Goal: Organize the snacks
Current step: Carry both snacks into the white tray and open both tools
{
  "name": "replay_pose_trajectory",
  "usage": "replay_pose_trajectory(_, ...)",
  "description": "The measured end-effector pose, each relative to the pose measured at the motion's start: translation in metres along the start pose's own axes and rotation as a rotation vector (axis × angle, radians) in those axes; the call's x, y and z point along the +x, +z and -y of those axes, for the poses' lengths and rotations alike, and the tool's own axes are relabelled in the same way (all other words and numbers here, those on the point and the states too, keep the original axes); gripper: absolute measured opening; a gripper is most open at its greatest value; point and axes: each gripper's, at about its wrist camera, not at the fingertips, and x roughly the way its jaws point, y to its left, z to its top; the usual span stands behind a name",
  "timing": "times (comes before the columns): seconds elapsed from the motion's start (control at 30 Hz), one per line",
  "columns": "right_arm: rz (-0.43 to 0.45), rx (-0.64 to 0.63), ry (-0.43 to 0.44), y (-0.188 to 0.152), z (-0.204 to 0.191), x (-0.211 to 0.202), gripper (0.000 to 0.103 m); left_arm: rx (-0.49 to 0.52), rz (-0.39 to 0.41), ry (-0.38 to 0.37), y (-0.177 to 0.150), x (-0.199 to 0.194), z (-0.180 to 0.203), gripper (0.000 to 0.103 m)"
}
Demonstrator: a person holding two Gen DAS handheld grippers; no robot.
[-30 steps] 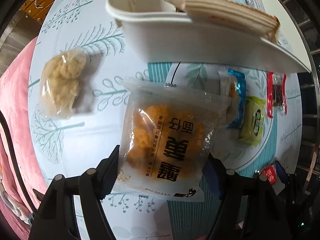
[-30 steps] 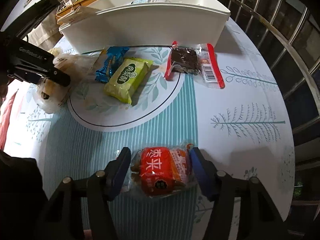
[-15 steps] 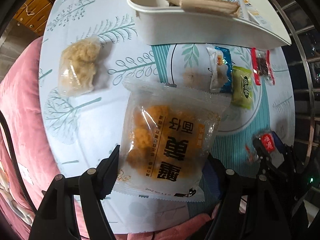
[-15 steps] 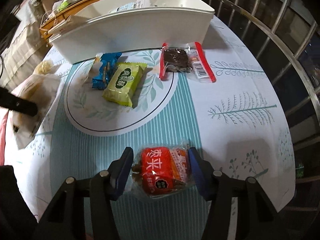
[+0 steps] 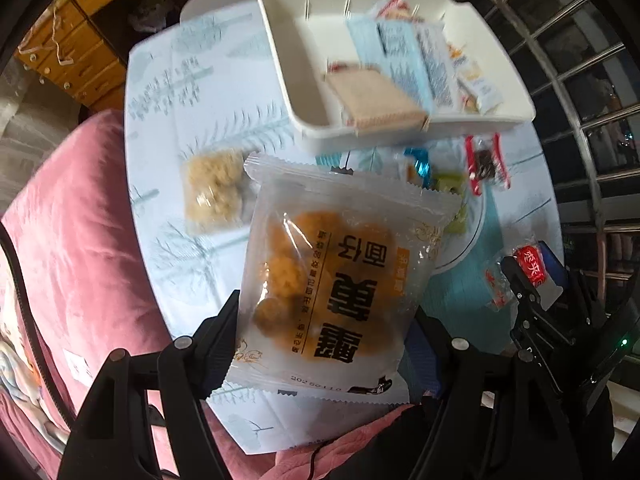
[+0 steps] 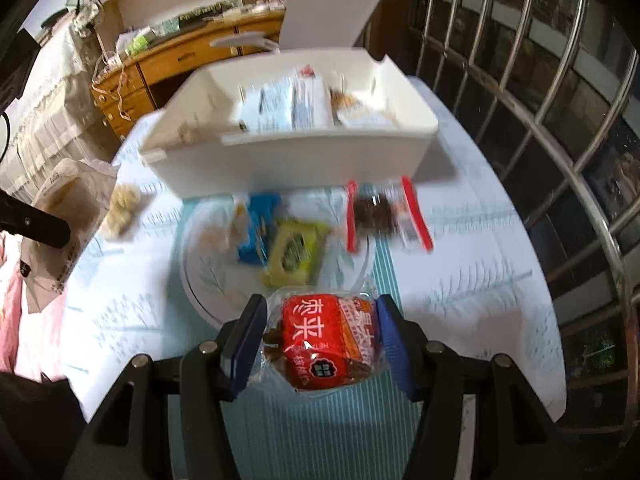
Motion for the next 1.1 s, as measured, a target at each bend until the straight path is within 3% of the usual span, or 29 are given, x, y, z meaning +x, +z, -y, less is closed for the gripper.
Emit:
replay_pose_trajectory(0.17, 0.055, 0.006, 0.041, 0.034, -0.002, -0.014, 0.057, 0.024, 0.074, -0.010, 0.015, -0.040, 0.004, 0.073)
replay_pose_trajectory(0.47, 0.155, -0.022, 0.104, 0.098, -0.002, -0.027, 0.057, -0.003, 0.155, -0.012, 0.055, -0.072, 0.016, 0.073)
replay_pose_trajectory(0.77, 0.214, -0.052, 0.134, 0.151, 0.013, -0.018, 0.057, -0.059, 0.193, -0.013, 0.100, -0.077, 0.033, 0.074)
replay_pose_trajectory(1.1, 0.185, -0.059, 0.222, 0.185, 0.041, 0.020, 0.049, -0.160, 0.192, 0.008, 0.146, -0.048, 0.048, 0.074)
